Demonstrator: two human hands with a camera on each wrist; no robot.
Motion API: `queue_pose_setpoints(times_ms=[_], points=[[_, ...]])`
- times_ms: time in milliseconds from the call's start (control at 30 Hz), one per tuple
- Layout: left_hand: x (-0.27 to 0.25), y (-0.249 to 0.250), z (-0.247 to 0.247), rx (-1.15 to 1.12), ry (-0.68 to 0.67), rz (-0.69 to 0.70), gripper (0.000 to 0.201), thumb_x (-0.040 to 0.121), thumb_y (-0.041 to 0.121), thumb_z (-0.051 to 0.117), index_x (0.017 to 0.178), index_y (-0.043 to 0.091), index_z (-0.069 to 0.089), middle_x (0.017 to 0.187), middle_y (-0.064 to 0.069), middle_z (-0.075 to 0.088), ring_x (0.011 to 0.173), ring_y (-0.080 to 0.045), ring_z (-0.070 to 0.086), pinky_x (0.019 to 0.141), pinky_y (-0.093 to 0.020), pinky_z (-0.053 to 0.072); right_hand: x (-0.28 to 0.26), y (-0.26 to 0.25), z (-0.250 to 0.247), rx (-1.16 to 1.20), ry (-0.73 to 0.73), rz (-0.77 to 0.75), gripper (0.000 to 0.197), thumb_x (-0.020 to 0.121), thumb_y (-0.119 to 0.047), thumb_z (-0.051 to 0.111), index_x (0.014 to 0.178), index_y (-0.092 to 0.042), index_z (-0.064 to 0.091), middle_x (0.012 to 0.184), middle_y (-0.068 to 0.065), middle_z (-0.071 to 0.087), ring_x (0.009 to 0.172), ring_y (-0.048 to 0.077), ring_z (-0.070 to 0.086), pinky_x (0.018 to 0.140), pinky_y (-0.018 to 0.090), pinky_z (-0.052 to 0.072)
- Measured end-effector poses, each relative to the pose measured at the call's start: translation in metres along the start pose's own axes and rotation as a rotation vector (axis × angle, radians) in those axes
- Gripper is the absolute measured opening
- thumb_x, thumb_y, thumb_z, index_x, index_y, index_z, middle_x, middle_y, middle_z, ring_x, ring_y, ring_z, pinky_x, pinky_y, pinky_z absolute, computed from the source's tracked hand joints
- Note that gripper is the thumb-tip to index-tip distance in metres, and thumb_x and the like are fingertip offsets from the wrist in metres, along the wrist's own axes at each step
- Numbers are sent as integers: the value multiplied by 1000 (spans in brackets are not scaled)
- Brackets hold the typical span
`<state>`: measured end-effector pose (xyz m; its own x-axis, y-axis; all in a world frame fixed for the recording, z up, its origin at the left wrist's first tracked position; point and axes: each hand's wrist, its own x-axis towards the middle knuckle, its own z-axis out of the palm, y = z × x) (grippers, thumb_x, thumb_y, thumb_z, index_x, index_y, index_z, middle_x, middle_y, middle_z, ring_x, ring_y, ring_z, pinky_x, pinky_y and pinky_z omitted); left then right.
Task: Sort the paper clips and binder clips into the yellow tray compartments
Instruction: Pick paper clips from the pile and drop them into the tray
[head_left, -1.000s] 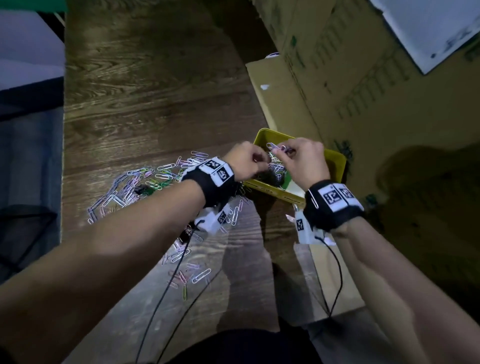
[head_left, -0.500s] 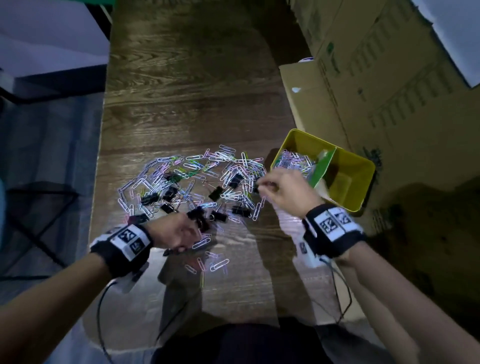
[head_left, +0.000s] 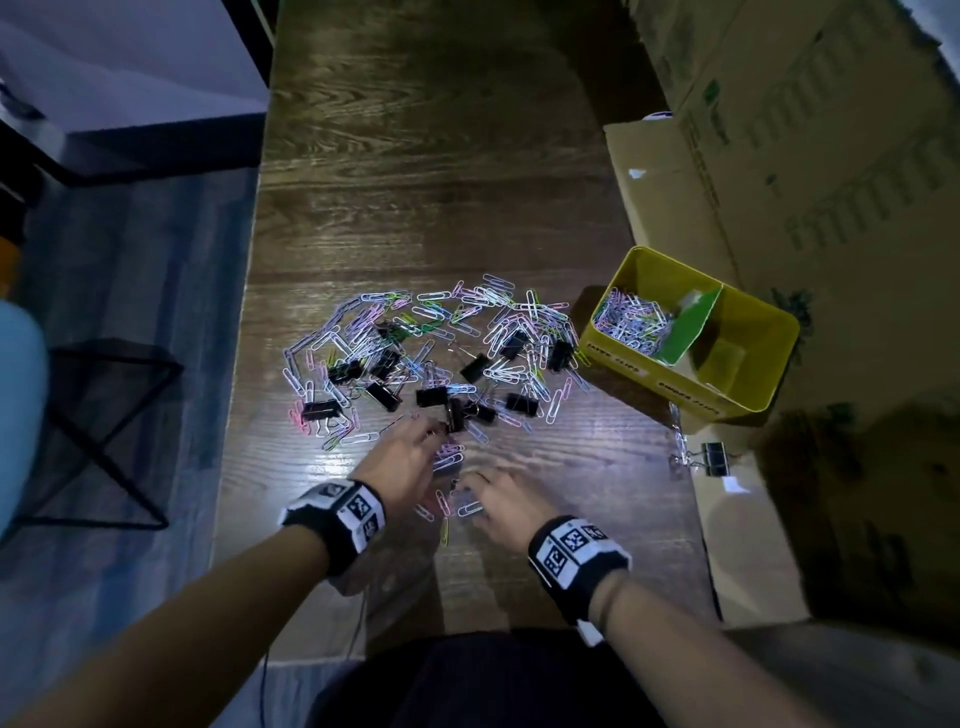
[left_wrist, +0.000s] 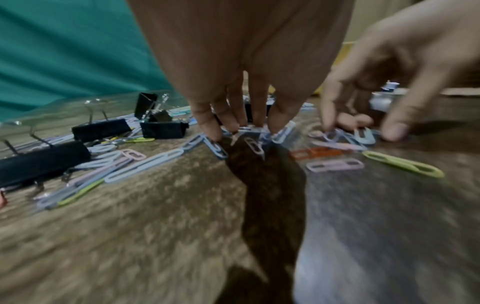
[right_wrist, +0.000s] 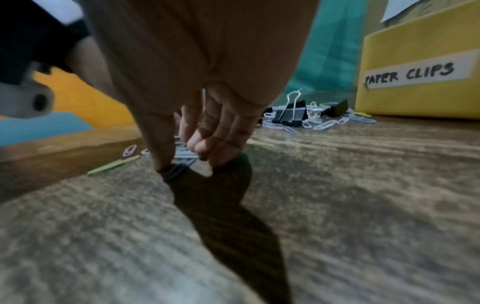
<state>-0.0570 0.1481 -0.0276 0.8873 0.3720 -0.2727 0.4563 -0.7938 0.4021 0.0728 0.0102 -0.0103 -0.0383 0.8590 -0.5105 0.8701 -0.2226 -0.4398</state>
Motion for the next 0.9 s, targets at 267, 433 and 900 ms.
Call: queue_pose_setpoints(times_ms=[267, 433, 900], points=[[-33, -3, 7, 15, 71, 19, 50, 77, 33, 65, 123, 18, 52, 118, -9, 54, 102, -29, 53, 83, -45, 51, 4, 7, 11, 102, 150, 73, 71, 79, -28, 73, 138, -19, 34, 133, 3, 39, 121, 21, 43, 88, 33, 49], [-38, 15, 6, 110, -201, -215, 102, 56, 73, 66, 140, 36, 22, 139, -5, 31, 116, -29, 38, 95, -45, 44, 7, 2, 10, -14, 125, 59, 94, 78, -45, 70, 149, -21, 13, 141, 4, 30, 128, 22, 34, 99, 41, 42], [-42, 25, 10, 58, -157, -193, 79, 73, 46, 71, 139, 30, 31, 138, -6, 33, 115, -29, 41, 89, -42, 51, 9, -16, 13, 20, 58, 121, 62, 88, -30, 62, 140, -8, 38, 141, 13, 35, 130, 31, 36, 104, 44, 37]])
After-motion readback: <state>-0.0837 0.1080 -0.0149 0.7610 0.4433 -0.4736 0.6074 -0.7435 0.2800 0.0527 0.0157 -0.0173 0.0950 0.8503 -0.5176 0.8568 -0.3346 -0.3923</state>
